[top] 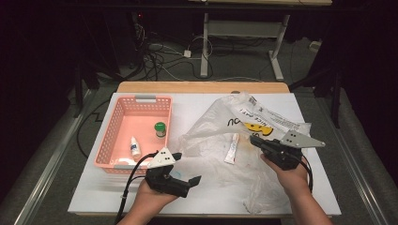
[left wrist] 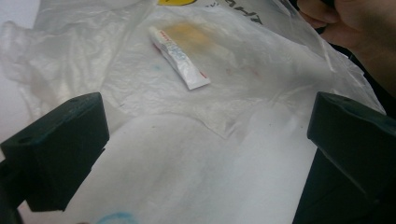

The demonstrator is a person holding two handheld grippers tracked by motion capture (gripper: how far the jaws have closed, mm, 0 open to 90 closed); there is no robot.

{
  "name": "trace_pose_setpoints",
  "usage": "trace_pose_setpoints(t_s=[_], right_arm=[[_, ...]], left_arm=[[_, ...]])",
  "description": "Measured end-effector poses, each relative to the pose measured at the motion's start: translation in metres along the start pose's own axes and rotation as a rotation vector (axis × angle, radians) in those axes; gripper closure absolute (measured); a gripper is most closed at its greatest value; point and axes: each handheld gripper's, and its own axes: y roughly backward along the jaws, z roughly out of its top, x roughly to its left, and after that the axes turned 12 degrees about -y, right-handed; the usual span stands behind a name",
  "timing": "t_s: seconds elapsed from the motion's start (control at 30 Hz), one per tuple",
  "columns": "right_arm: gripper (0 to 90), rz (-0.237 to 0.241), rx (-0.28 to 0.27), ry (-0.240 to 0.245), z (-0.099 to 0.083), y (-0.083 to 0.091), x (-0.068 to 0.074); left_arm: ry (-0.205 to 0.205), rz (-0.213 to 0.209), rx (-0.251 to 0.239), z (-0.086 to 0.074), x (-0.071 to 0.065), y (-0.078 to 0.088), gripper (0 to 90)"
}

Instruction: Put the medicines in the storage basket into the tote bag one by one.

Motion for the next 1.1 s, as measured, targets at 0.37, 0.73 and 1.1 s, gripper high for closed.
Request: trace_pose_setpoints(t_s=[0.37, 0.73, 1.1], right_arm=[[90.0, 0.002, -0.001, 0.004, 0.0, 0.001, 0.0], [90.0, 0.002, -0.002, 0.001, 0.0, 0.002, 0.0], [90.0, -0.002, -0.007, 0.003, 0.001, 0.003, 0.0]], left_arm=[[0.037, 0.078, 0.008, -0.008, 0.02, 0.018, 0.0], [0.068, 0.143, 0.017, -0.014, 0.036, 0.029, 0.0], [0.105, 0.224, 0.039, -0.023, 0.056, 0.048, 0.0]])
